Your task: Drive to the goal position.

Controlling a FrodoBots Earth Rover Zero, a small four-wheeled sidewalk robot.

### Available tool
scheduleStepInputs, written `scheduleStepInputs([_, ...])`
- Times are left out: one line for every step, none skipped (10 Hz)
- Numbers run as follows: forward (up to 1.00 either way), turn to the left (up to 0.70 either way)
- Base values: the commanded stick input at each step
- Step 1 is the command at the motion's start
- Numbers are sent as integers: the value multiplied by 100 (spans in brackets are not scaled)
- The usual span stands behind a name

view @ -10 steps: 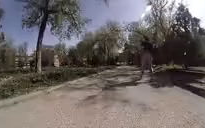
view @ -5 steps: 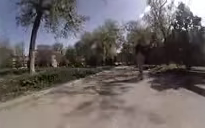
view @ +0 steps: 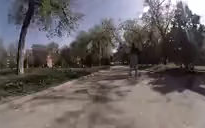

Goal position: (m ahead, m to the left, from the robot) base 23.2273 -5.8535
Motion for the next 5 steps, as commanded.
scheduleStepInputs([70, 0])
scheduleStepInputs([70, 0])
scheduleStepInputs([70, 0])
scheduleStepInputs([70, 0])
scheduleStepInputs([70, 0])
